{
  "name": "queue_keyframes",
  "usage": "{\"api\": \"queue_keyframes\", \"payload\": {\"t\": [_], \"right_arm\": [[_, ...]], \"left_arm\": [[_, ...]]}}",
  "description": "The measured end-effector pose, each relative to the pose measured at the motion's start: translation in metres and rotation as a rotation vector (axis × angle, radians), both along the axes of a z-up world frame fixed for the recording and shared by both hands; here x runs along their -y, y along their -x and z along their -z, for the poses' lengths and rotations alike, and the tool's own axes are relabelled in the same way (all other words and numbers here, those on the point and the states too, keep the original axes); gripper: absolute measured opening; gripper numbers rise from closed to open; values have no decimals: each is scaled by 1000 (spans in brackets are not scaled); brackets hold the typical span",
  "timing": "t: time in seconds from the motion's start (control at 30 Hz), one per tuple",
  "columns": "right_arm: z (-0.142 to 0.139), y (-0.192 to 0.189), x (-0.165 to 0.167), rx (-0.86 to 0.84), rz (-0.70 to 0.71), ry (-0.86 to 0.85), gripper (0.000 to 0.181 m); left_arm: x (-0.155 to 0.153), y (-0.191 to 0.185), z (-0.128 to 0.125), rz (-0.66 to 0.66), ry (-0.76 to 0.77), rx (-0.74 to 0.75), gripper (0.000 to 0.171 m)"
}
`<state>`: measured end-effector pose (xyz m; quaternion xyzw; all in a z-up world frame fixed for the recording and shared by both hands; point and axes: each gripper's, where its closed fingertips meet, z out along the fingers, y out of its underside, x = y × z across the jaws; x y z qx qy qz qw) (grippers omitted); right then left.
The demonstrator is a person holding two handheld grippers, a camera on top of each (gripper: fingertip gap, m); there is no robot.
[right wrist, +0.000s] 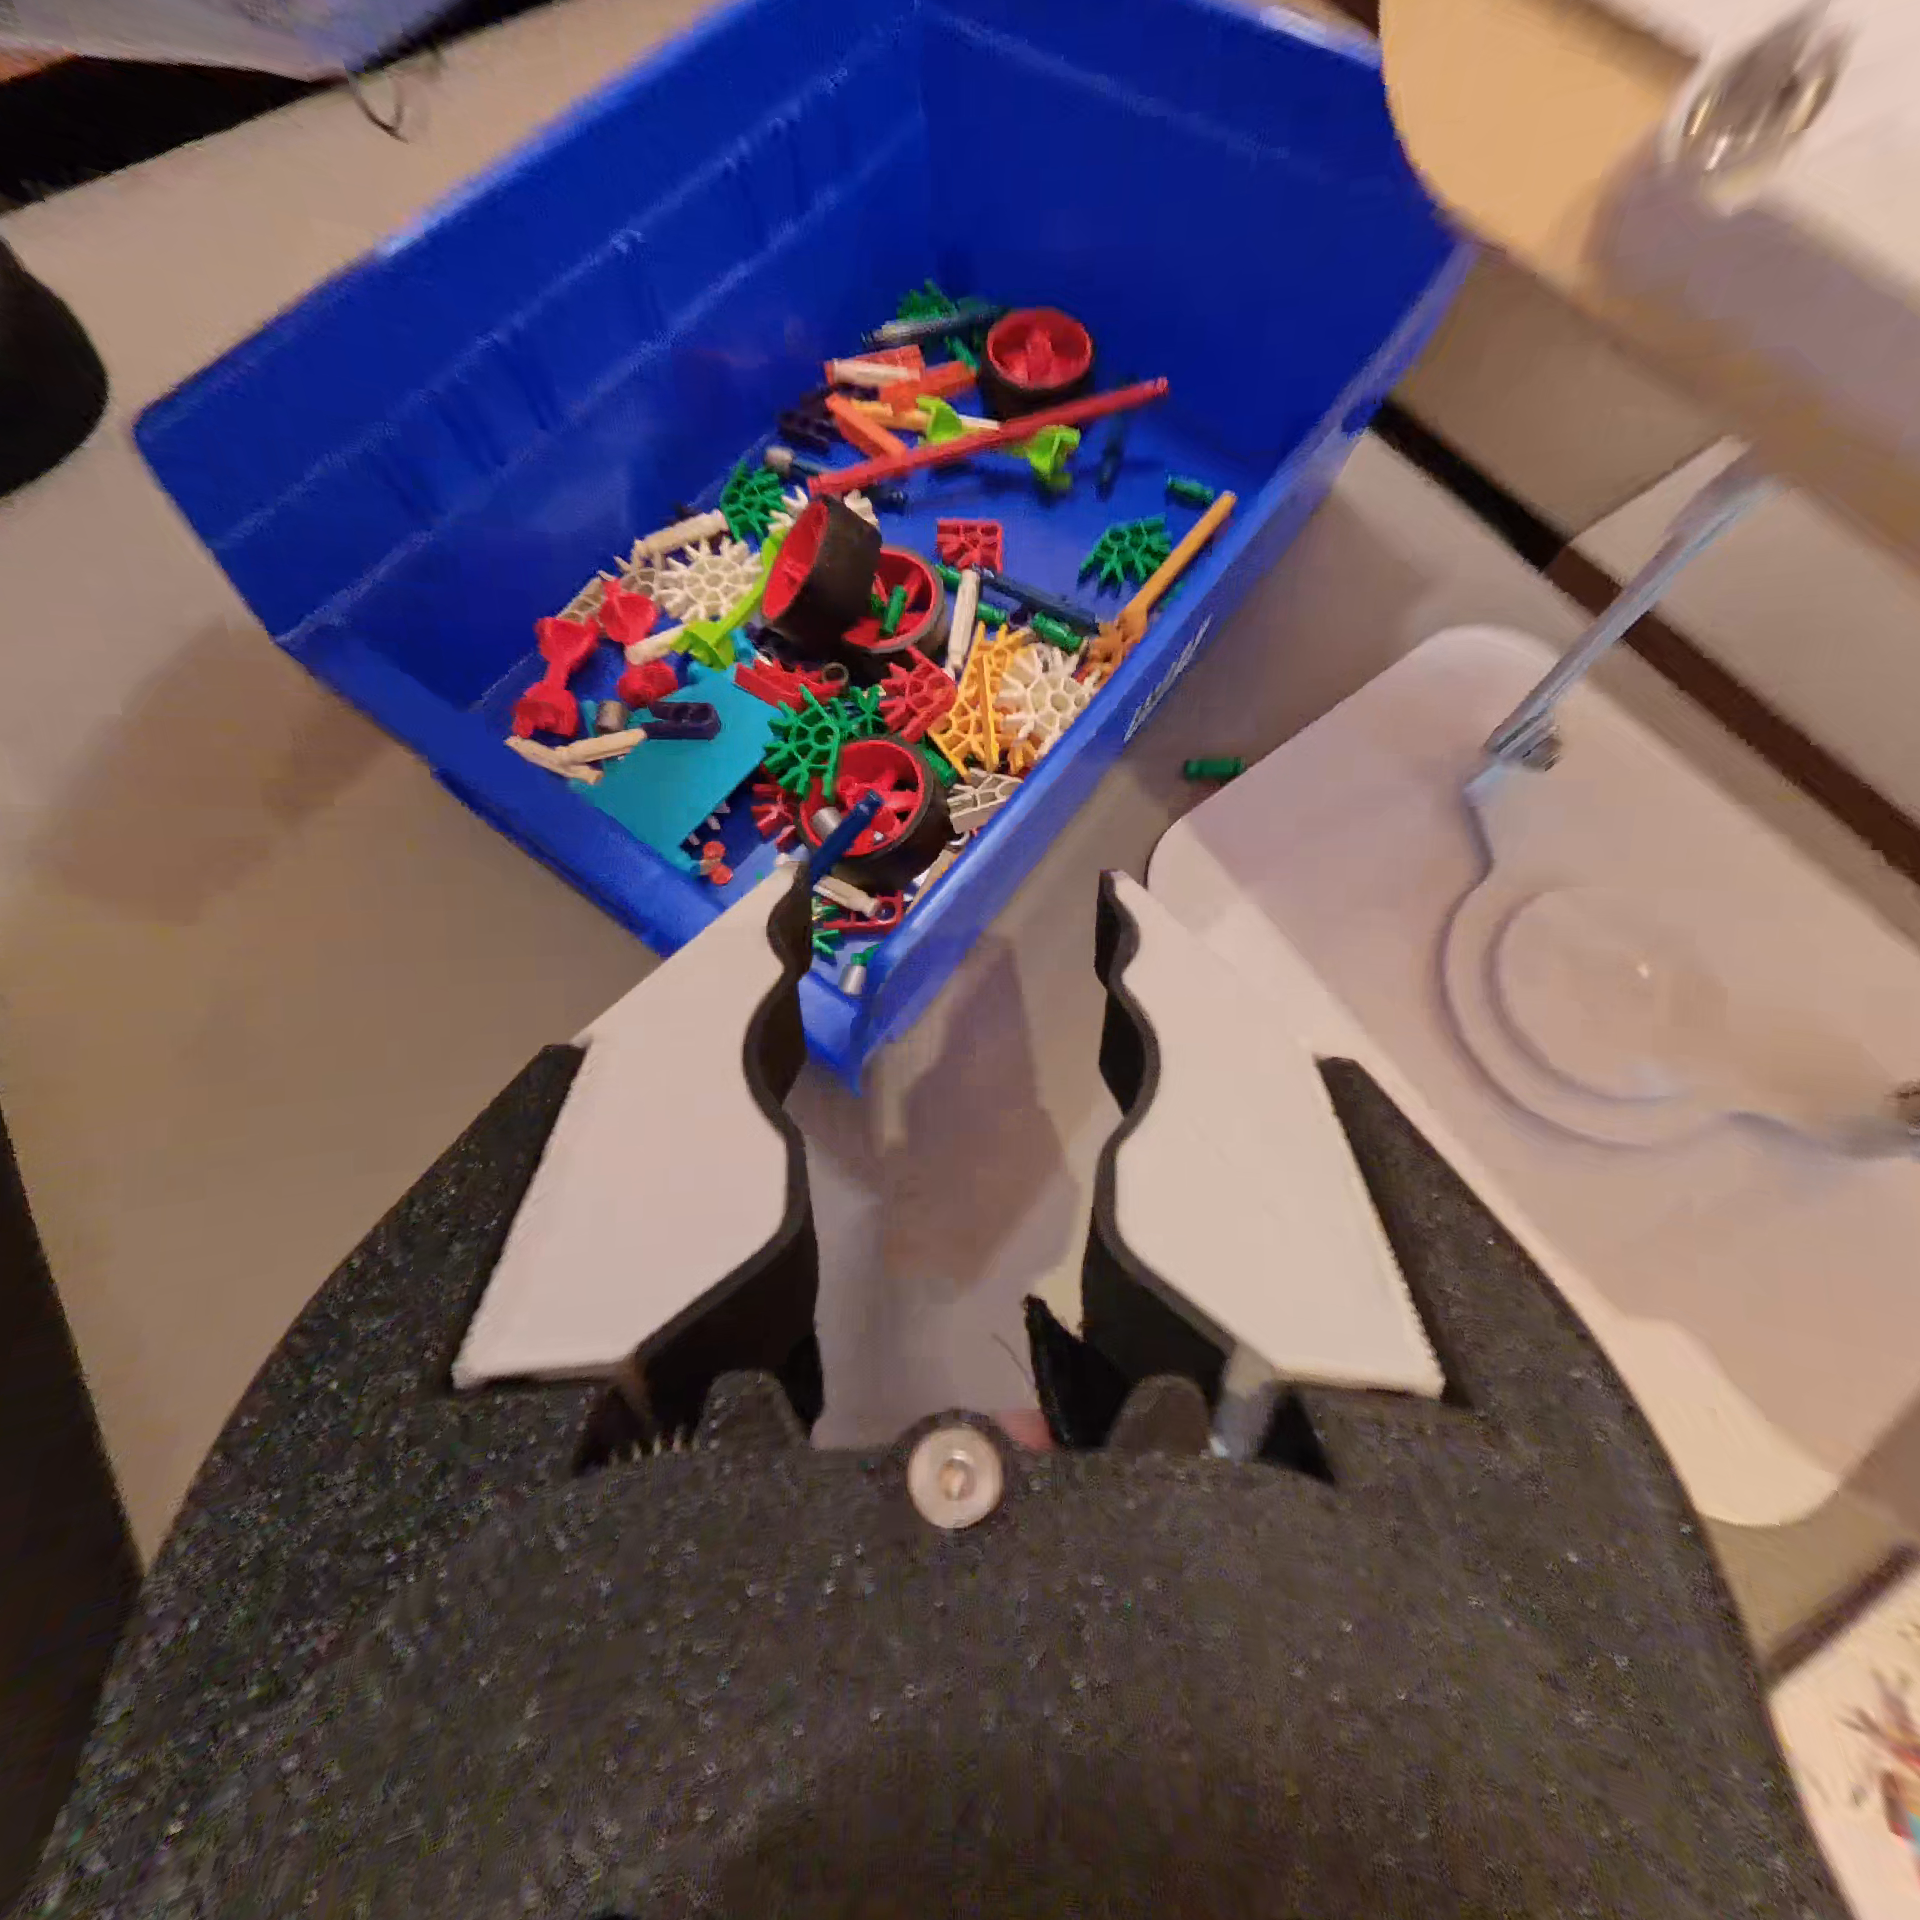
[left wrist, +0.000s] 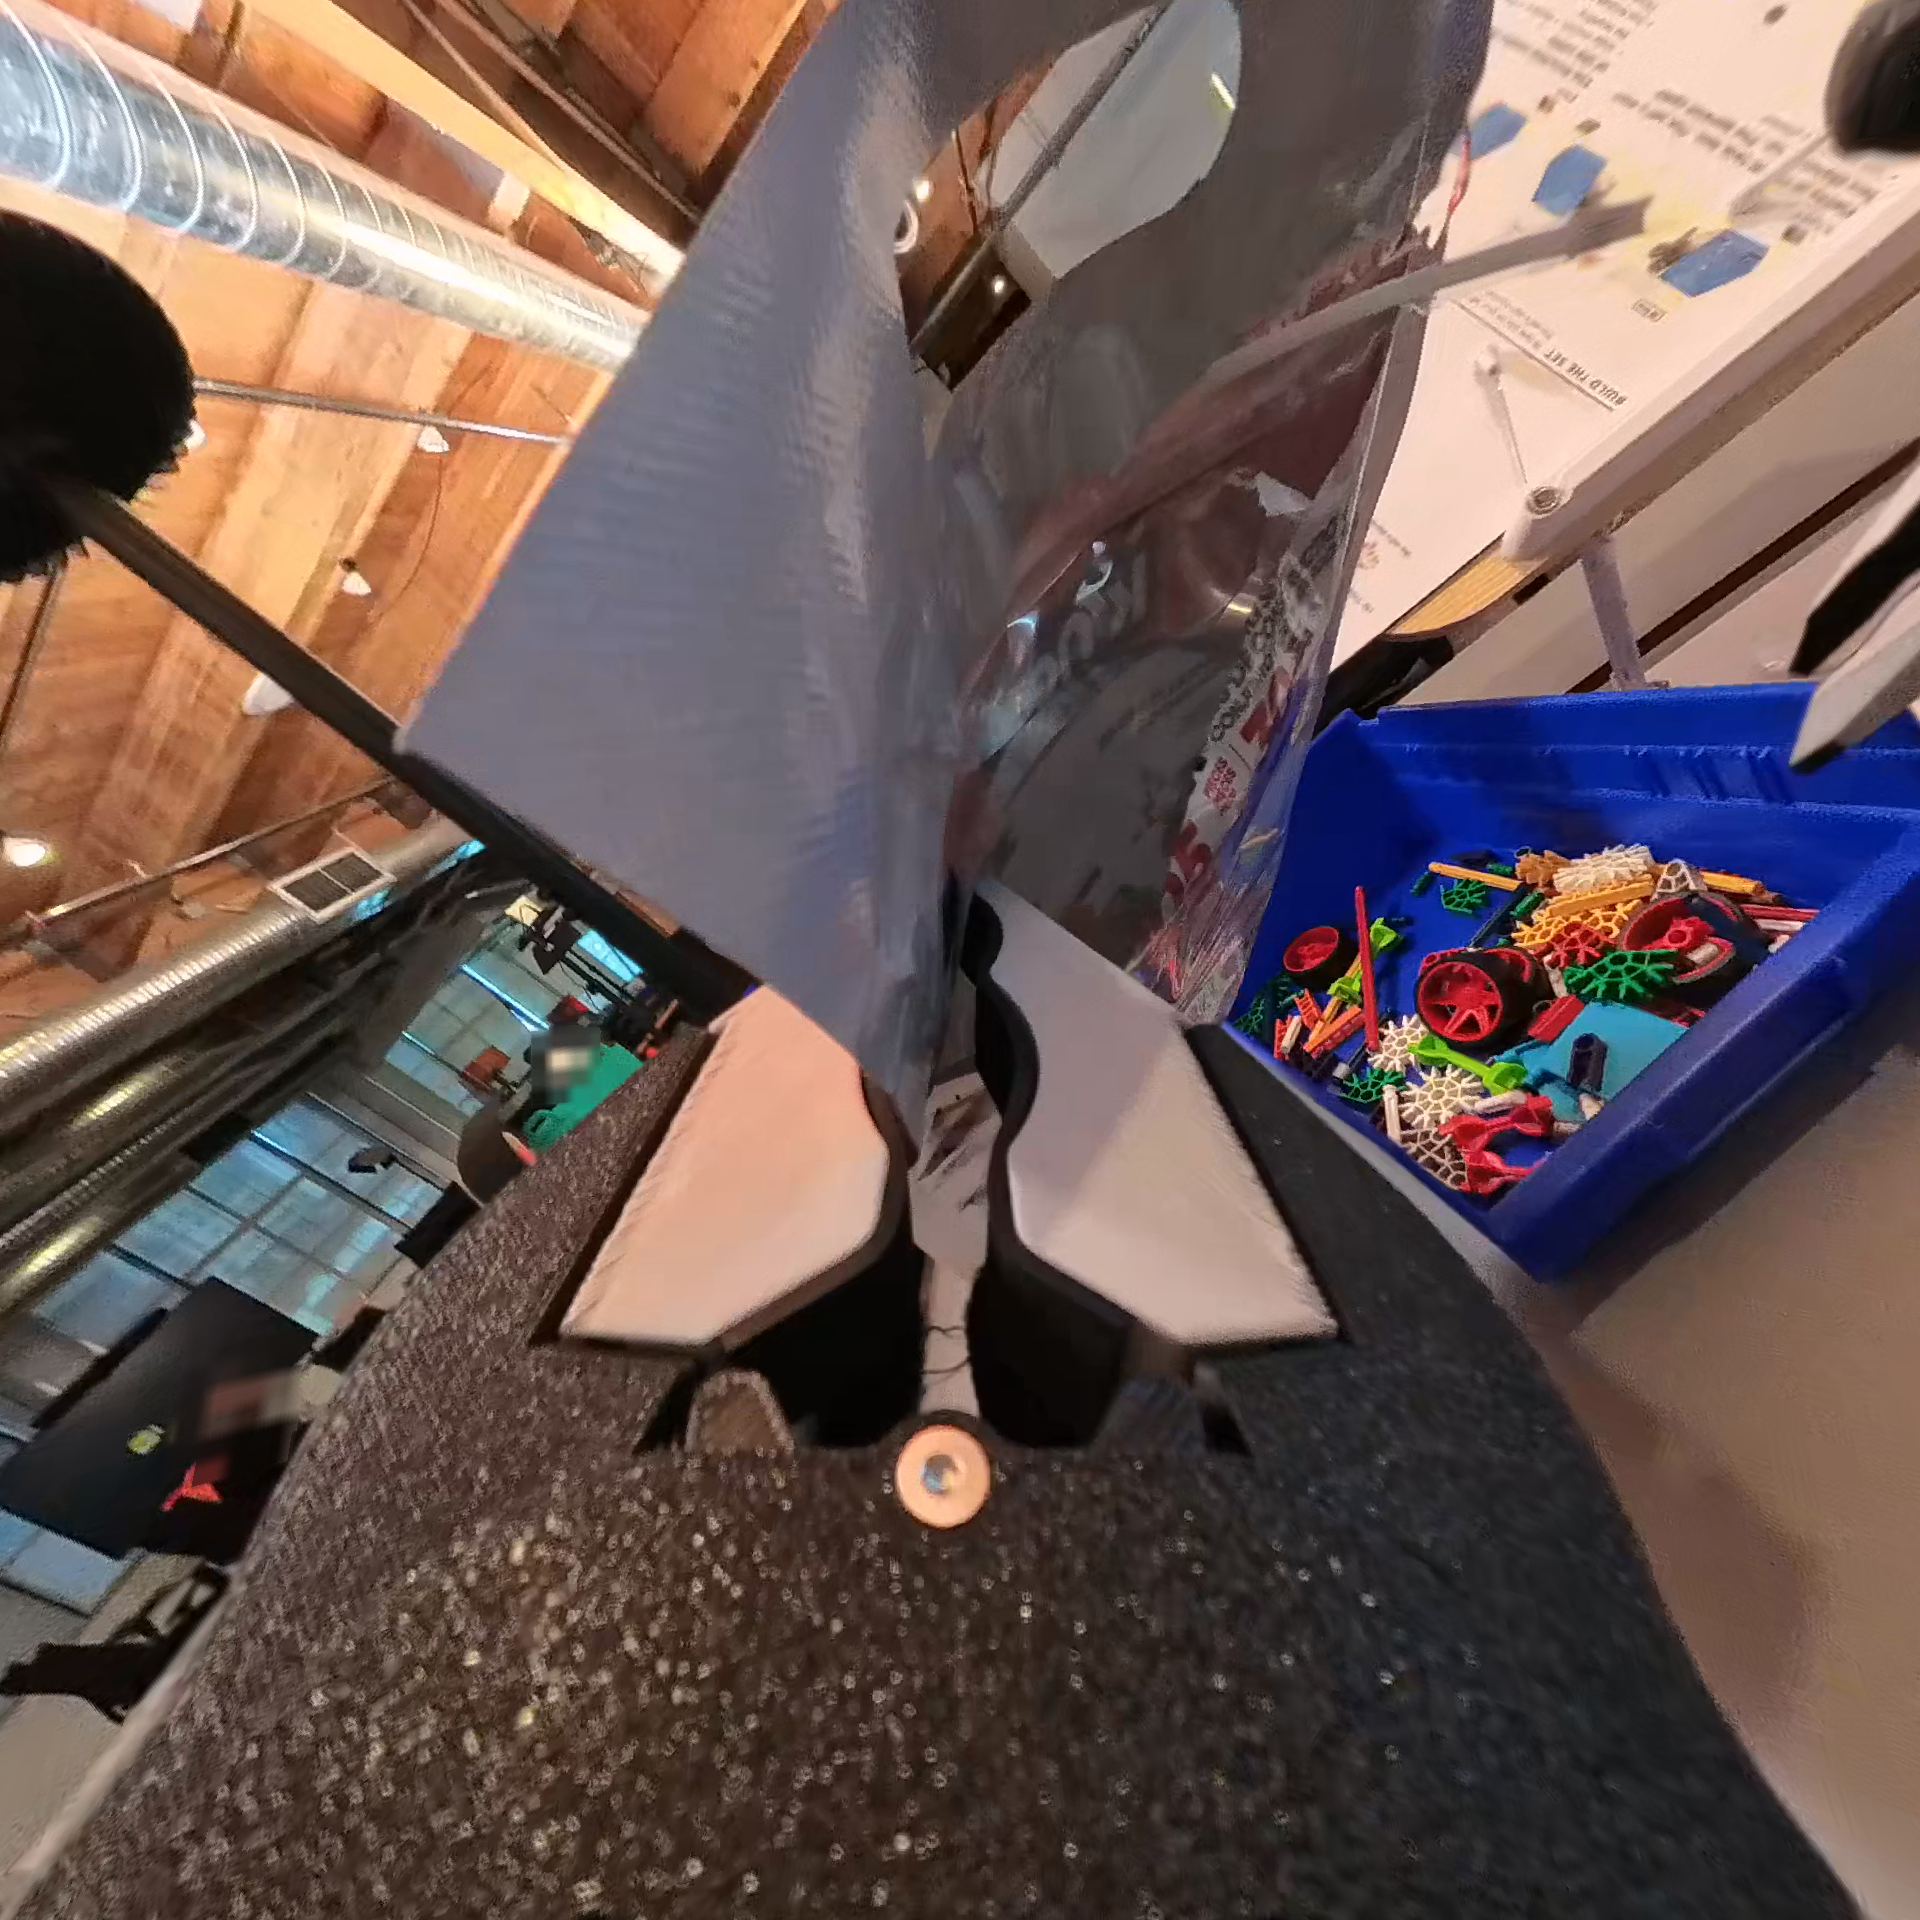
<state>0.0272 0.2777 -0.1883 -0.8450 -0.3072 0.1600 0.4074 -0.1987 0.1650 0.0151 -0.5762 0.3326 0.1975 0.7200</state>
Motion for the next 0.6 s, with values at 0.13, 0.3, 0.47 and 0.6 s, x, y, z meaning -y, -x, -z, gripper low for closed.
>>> {"api": "queue_keyframes", "payload": {"t": [0.13, 0.3, 0.47, 0.6], "right_arm": [[22, 9, -5, 37, -24, 52, 22], [22, 20, 13, 88, -15, 50, 21], [21, 70, 90, 77, -199, 97, 37], [-3, 95, 147, -33, -394, 102, 33]], "left_arm": [[-2, 18, 9, -16, 15, 42, 0], [-5, 38, 18, -29, 36, 82, 0], [-4, 53, 19, -36, 38, 115, 0], [-4, 65, 22, -43, 47, 135, 0]]}}
